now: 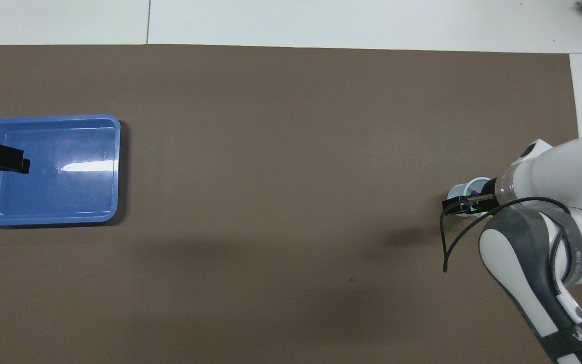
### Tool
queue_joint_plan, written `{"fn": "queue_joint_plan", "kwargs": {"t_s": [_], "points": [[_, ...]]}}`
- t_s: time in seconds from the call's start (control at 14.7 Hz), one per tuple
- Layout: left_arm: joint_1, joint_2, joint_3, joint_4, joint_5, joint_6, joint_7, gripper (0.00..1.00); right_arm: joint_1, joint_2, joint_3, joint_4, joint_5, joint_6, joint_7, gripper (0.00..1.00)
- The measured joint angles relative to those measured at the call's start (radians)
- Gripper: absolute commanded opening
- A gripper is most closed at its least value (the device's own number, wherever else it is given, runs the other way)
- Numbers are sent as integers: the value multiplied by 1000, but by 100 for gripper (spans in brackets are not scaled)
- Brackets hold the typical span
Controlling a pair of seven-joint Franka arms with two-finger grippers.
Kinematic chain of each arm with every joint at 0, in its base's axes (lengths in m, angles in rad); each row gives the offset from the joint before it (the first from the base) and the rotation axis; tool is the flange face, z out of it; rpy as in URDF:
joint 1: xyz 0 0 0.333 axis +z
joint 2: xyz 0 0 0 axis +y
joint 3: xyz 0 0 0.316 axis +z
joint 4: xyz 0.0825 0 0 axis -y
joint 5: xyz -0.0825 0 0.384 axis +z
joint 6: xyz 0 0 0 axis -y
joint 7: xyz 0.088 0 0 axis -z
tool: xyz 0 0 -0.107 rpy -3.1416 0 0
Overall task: Right arm passes pens to left for tray arrangement
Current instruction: 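Reach the right gripper down into the white cup of pens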
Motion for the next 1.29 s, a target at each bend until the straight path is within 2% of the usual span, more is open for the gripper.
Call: {"fn": "queue_joint_plan", "kwargs": {"t_s": [0.48,1.29], "points": [[0,0,5,-1,0,0,0,100,-44,6,-6,-25,-1,8,-53,100],[0,0,5,-1,0,0,0,100,-34,7,-1,-35,-1,23,33,100]]}}
